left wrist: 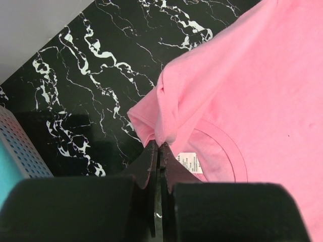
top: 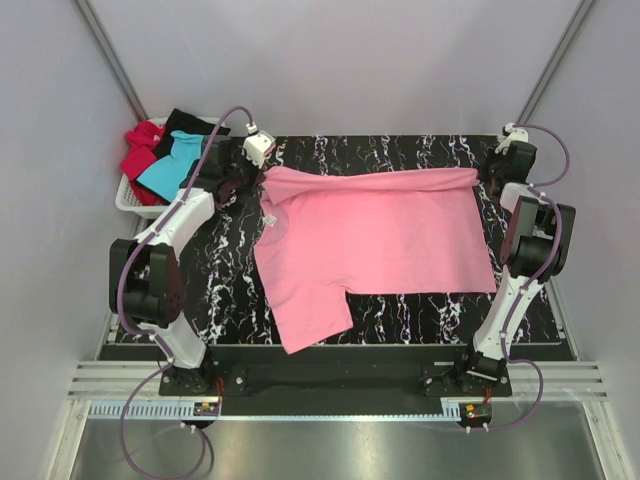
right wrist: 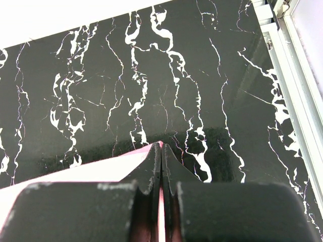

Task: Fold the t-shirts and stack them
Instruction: Fold the tshirt

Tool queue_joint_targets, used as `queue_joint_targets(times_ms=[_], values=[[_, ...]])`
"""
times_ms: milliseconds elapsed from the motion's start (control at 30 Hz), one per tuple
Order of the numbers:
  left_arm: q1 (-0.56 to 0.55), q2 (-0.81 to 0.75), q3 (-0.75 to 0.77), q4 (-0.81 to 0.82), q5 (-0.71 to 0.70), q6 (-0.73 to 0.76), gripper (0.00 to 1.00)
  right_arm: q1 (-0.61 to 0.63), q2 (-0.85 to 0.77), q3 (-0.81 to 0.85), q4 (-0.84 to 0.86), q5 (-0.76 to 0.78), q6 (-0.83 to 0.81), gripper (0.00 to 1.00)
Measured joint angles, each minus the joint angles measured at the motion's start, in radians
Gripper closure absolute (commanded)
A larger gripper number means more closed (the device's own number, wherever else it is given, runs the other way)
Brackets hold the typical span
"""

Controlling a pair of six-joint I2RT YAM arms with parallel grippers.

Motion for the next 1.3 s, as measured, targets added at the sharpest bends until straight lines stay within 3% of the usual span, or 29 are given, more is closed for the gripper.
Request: queue_joint_targets(times_ms=[600, 1300], values=[[0.000, -0.042, -0.064, -0.008, 0.000, 0.015, 1.00, 0.000, -0.006, -0.009, 0.000, 0.000, 0.019, 1.00], [0.000, -0.032, 0.001, -0.008, 0.011, -0.021, 1.00, 0.000, -0.006, 0.019, -0.001, 0.000, 0.044, 1.00]])
